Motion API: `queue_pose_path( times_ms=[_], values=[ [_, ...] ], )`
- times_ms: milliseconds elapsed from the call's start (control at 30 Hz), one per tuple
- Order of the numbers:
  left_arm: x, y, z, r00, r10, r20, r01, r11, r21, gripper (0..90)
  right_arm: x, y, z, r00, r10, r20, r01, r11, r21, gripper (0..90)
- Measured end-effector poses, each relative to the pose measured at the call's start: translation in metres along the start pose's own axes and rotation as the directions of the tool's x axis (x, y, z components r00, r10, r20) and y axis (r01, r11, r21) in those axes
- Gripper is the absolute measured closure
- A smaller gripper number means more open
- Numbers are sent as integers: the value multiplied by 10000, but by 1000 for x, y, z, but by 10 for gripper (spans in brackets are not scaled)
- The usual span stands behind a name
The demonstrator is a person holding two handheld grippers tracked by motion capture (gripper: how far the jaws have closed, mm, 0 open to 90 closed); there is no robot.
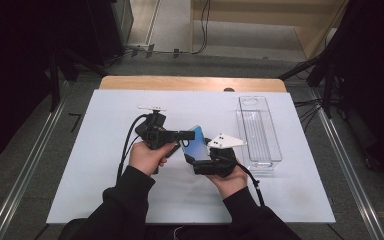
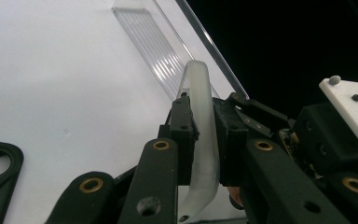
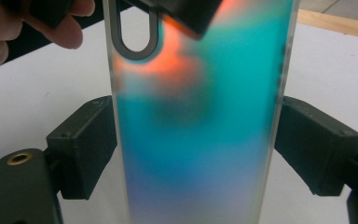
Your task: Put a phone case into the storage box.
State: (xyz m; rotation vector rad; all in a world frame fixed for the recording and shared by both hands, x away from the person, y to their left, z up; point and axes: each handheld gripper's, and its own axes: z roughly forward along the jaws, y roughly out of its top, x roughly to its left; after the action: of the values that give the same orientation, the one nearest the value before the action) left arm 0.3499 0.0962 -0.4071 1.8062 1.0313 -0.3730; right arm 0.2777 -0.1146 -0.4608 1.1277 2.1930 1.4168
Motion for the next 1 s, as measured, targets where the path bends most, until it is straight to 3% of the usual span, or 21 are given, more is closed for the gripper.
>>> queue_pose_path(
  times_ms=[200,300,367,400,467,533,567,600,733,833,1000],
  values=[
    [-6,1,-6,9995,303,-109,-304,9995,-74,815,-1,1,-4,9995,-300,-85,299,9994,-193,139],
    [-11,3,-10,9979,603,-233,-606,9981,-119,815,-1,2,-10,9974,-677,-247,671,9975,-215,68],
    [-15,4,-12,9965,778,-290,-785,9966,-267,816,-1,3,-11,9971,-719,-237,712,9971,-265,20],
    [-19,4,-14,9927,1113,-462,-1127,9932,-285,815,-1,4,-13,9974,-657,-298,649,9975,-266,0],
    [-21,4,-15,9909,1243,-512,-1260,9916,-308,815,-1,4,-17,9972,-595,-442,582,9979,-299,0],
    [-24,4,-16,9849,1612,-628,-1638,9858,-383,815,-1,4,-18,9969,-605,-503,587,9976,-365,0],
    [-28,4,-17,9786,1896,-803,-1939,9798,-486,815,0,4,-22,9973,-575,-454,555,9975,-430,0],
    [-28,4,-17,9786,1896,-803,-1939,9798,-486,815,0,4,-22,9973,-575,-454,555,9975,-430,0],
    [-33,1,-16,9599,2541,-1181,-2628,9627,-647,815,3,1,-29,9981,-421,-441,397,9978,-535,0],
    [-37,-2,-15,9414,3010,-1524,-3145,9464,-738,814,5,-5,-32,9986,-395,-358,376,9980,-514,0],
    [-38,-5,-13,9393,3049,-1572,-3197,9442,-794,814,7,-9,-34,9994,-266,-242,254,9985,-487,0]
  ],
)
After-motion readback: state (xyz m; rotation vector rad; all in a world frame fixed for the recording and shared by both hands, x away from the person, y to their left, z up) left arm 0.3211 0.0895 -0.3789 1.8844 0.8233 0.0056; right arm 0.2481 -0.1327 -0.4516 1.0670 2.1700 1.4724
